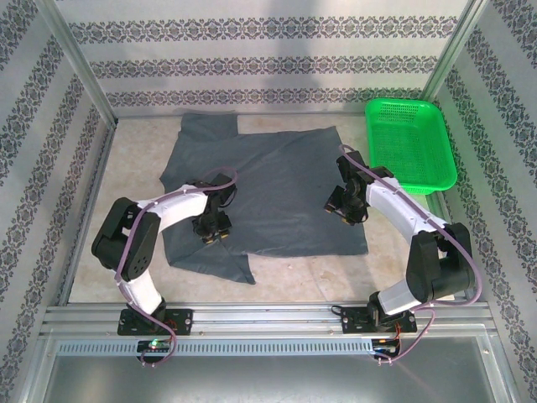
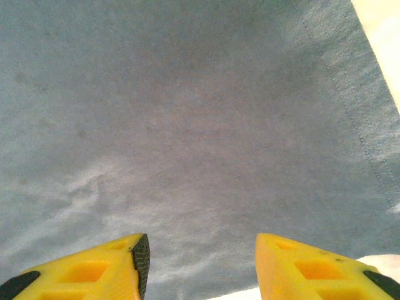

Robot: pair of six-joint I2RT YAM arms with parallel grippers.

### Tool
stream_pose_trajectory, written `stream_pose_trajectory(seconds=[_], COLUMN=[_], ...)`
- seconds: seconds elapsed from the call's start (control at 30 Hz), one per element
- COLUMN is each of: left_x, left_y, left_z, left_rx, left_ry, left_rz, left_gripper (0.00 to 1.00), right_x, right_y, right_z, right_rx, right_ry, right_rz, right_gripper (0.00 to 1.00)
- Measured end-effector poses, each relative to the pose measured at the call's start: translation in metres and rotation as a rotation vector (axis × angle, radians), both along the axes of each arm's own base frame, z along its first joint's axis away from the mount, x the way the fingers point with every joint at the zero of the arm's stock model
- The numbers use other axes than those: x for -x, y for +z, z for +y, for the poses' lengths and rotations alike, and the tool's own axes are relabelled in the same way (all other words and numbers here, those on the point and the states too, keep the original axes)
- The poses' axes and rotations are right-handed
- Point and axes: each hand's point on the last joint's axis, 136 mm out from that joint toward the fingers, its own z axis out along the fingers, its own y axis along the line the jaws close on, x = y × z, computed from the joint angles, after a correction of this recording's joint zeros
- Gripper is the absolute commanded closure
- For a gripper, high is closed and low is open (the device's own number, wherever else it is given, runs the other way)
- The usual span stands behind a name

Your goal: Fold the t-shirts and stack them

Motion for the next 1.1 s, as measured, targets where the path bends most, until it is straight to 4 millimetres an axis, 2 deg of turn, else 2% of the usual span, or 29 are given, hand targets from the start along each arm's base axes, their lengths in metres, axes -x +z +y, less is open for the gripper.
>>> stream_pose_trajectory(seconds=[0.37, 0.63, 0.8, 0.97, 1.1], left_x=[0.008, 0.011, 0.012, 0.015, 0.033], left_y=[-0.004, -0.001, 0.014, 0.043, 0.058], left_z=[0.004, 0.007, 0.011, 0.017, 0.026], left_rx=[-0.019, -0.023, -0.03, -0.013, 0.0], left_ry=[-0.006, -0.008, -0.007, 0.004, 0.027], left_rz=[0.019, 0.014, -0.021, -0.094, -0.116], left_gripper=[0.81, 1.0, 1.0, 1.0, 1.0], right_x=[-0.002, -0.003, -0.003, 0.023, 0.045], right_y=[0.0, 0.0, -0.002, -0.02, -0.03], right_z=[-0.002, -0.002, -0.005, -0.031, -0.053], right_rx=[-0.005, -0.005, -0.014, -0.027, -0.033], right_ry=[-0.01, -0.011, -0.032, -0.161, -0.281], right_rz=[-0.005, -0.008, -0.01, 0.043, 0.081], right_gripper=[0.51, 0.51, 0.51, 0.51, 0.51])
